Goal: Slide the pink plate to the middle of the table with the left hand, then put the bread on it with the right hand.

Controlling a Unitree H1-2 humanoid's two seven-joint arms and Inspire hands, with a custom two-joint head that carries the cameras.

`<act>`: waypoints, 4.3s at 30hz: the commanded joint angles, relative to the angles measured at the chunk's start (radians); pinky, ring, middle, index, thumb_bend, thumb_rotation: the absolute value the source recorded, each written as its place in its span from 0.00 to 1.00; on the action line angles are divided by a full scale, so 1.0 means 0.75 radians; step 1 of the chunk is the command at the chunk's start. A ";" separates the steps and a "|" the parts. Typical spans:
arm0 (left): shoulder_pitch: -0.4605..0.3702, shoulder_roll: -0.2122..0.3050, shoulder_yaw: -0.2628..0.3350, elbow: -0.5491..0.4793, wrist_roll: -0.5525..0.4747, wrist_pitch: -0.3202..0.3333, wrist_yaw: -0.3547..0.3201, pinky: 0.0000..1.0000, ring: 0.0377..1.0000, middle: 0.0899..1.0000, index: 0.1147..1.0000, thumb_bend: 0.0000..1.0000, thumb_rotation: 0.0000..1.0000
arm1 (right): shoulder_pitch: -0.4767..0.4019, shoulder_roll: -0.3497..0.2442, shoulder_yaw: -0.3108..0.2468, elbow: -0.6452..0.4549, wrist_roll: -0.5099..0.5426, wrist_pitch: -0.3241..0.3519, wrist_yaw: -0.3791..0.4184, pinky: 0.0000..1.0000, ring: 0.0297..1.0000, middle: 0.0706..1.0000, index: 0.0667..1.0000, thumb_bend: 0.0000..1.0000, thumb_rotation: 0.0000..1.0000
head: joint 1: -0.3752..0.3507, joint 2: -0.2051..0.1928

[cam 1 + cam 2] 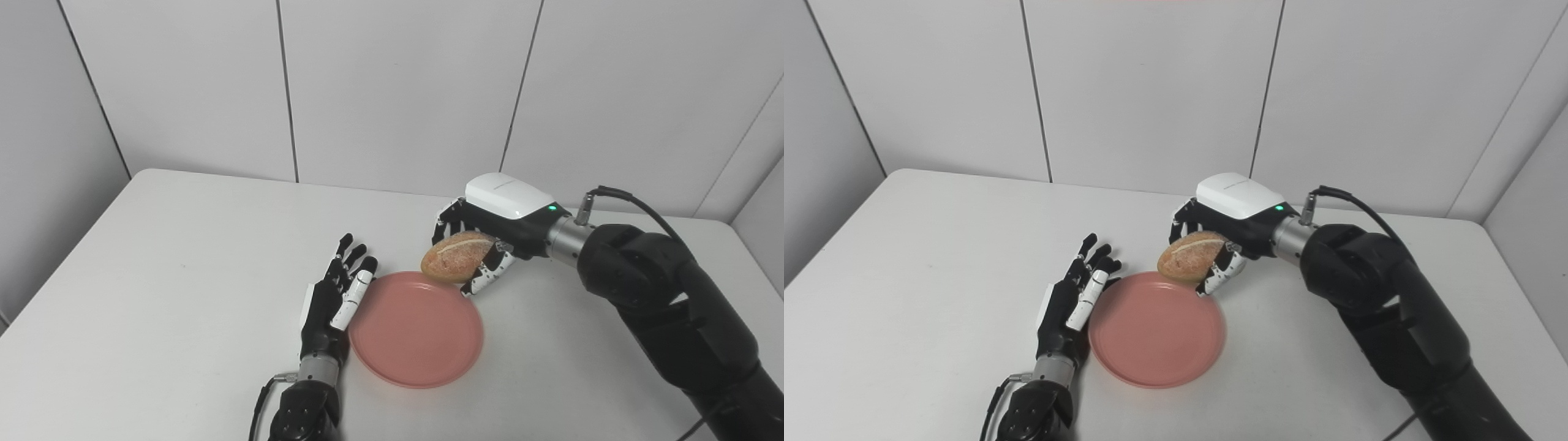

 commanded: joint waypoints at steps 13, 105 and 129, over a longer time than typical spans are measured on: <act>0.000 -0.006 -0.001 -0.028 0.002 0.033 0.004 0.76 0.82 0.90 0.91 0.77 0.66 | -0.124 0.082 0.112 0.042 -0.089 -0.020 0.057 0.31 0.36 0.41 0.47 0.53 0.00 | -0.022 0.012; 0.010 0.034 0.022 -0.066 -0.037 0.053 -0.022 0.86 0.86 0.90 0.92 0.72 0.73 | 0.576 0.761 -0.717 0.226 0.714 -0.169 -1.007 0.90 0.93 0.94 1.00 0.83 0.99 | -0.126 0.051; 0.061 0.072 -0.054 -0.108 0.139 -0.050 -0.002 1.00 1.00 1.00 0.98 0.71 0.87 | 0.749 0.773 -0.541 0.438 0.661 -0.387 -1.109 1.00 0.97 0.97 0.98 0.81 1.00 | -0.223 0.089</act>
